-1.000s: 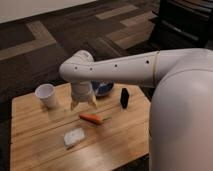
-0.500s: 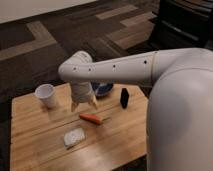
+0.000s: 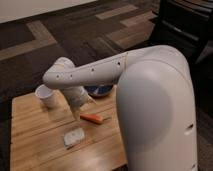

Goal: Place the pepper on the white sponge

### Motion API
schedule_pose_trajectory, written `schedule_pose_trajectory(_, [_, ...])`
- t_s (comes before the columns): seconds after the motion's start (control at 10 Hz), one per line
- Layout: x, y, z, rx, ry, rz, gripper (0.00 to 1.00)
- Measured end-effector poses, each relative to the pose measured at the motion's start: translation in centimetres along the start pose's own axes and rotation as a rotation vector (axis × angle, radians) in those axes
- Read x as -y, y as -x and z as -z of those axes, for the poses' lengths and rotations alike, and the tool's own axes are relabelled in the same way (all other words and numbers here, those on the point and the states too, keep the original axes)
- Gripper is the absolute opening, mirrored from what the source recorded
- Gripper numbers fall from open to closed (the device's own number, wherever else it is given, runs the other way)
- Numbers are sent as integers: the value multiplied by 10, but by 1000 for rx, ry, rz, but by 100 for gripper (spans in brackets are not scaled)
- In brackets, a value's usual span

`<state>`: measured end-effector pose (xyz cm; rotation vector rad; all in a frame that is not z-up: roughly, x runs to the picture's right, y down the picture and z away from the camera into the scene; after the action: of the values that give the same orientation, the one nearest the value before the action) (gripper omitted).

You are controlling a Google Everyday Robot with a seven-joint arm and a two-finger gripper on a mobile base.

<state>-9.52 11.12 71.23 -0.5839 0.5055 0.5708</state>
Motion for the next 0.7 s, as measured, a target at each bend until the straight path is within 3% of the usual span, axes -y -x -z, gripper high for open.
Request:
schedule_pose_trajectory(0.2, [10,-3,9,40,9,136,65])
schedule_pose_trajectory(0.4, [19,-18,12,38,41,290,65])
schedule_pose_trajectory(0.6, [23,-25,13,36,56,360,65])
schedule_pose_trajectory(0.7, [22,-24,14,36,57,363,65])
